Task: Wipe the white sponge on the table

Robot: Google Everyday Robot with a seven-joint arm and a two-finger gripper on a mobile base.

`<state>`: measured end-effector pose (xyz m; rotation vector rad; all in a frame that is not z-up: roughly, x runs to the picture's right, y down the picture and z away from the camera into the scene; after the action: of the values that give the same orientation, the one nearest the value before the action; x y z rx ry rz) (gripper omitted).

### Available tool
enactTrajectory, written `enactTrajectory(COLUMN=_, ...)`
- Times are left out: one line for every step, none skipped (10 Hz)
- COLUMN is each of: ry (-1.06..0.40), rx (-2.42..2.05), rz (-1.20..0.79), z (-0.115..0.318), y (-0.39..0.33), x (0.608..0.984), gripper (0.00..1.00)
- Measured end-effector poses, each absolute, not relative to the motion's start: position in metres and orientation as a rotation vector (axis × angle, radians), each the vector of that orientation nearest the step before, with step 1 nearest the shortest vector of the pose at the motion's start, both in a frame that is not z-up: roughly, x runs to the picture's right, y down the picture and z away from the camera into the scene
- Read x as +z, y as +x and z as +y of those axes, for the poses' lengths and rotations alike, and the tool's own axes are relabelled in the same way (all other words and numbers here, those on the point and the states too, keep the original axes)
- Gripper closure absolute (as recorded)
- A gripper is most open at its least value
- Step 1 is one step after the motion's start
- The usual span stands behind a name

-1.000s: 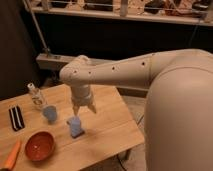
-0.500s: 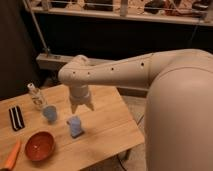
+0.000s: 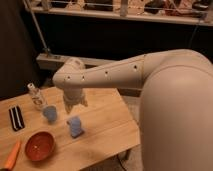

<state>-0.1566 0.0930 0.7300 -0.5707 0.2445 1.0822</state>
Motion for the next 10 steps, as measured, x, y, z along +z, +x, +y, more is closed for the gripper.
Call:
enactTrajectory(ry=-0.569, rx=1.073, rz=0.251, z=0.097, y=-0.157, x=0.734, gripper=0.35)
enactTrajectory(ry=-0.565, rx=1.062, rz=0.268, z=0.104, y=-0.159, x=0.740, gripper=0.35)
enactTrajectory(ry=-0.562, rx=1.056, rz=0.281, z=0.109, y=-0.162, x=0.744, gripper=0.35)
enactTrajectory(ry=-0.556, rx=1.050, rz=0.308, z=0.120, y=-0.168, x=0.752, gripper=0.35)
enactTrajectory(ry=-0.555, rx=1.048, rz=0.318, z=0.126, y=-0.171, x=0.756, gripper=0.35)
enactTrajectory(ry=-0.554, rx=1.045, rz=0.329, z=0.133, y=-0.173, x=0.761, gripper=0.35)
enactTrajectory(ry=-0.552, rx=1.043, rz=0.330, z=0.142, y=-0.177, x=0.766, gripper=0.35)
enactTrajectory(ry=-0.551, rx=1.044, rz=0.330, z=0.148, y=-0.179, x=0.769, gripper=0.35)
enactTrajectory(ry=-0.550, rx=1.051, rz=0.326, z=0.154, y=-0.180, x=0.772, gripper=0.35)
enactTrajectory(ry=-0.556, rx=1.070, rz=0.325, z=0.163, y=-0.181, x=0.778, gripper=0.35)
